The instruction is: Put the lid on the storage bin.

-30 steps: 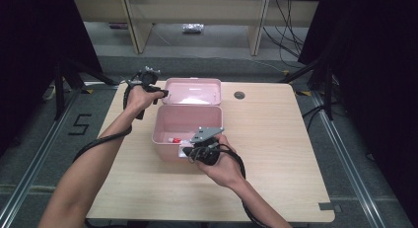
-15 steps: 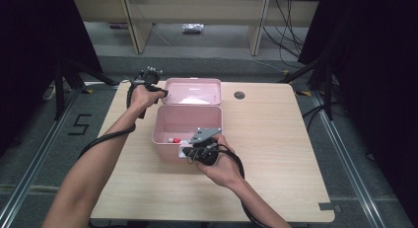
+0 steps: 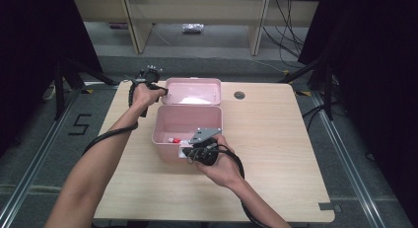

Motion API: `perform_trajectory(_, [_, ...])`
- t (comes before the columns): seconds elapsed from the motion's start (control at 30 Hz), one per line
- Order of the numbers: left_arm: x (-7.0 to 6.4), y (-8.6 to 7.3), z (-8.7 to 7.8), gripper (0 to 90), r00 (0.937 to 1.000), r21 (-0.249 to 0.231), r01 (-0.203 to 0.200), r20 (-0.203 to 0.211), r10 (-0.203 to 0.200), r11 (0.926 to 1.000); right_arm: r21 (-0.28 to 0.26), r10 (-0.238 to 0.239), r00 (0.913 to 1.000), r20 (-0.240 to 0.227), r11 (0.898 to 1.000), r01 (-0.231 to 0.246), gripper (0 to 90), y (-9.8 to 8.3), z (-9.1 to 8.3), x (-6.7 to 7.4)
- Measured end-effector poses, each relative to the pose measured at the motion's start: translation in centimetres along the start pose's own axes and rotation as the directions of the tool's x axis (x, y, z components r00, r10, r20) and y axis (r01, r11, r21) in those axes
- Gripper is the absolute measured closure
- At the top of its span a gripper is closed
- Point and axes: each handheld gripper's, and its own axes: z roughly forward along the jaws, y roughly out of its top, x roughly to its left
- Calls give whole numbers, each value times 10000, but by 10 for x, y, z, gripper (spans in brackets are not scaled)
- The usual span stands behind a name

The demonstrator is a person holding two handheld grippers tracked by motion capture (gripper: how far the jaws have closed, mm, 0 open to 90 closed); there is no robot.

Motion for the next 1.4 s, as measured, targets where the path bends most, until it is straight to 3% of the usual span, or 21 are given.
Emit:
perform_trajectory(0.5, [1, 13, 11, 687, 9995, -137, 274, -167, -276, 9995, -1, -78, 10000, -37, 10000, 78, 900, 0, 0, -1])
perform_trajectory(0.8, [1, 14, 17, 697, 9992, 179, 257, -313, -251, 9995, -7, -445, 9990, 1, 9990, 445, 900, 0, 0, -2])
perform_trajectory(0.87, [3, 14, 19, 704, 9988, 201, 343, -357, -336, 9992, -53, -111, 9999, 9, 9999, 111, 900, -1, 0, -1])
perform_trajectory(1.03, [5, 16, 20, 726, 9985, 315, 399, -396, -386, 9987, -10, -253, 9997, -65, 9997, 252, 900, -1, 0, -2])
perform_trajectory(1.17, [5, 17, 22, 732, 9985, 359, 422, -376, -409, 9985, 34, -57, 10000, -78, 10000, 57, 900, -1, -1, 0])
perform_trajectory(1.3, [3, 17, 23, 733, 9967, 571, 751, -360, -731, 9955, -85, -117, 9999, -35, 9999, 116, 900, -2, 0, -1])
perform_trajectory(1.4, [4, 16, 24, 735, 9968, 659, 715, -396, -690, 9953, 25, -195, 9998, -65, 9998, 195, 900, -1, -1, -1])
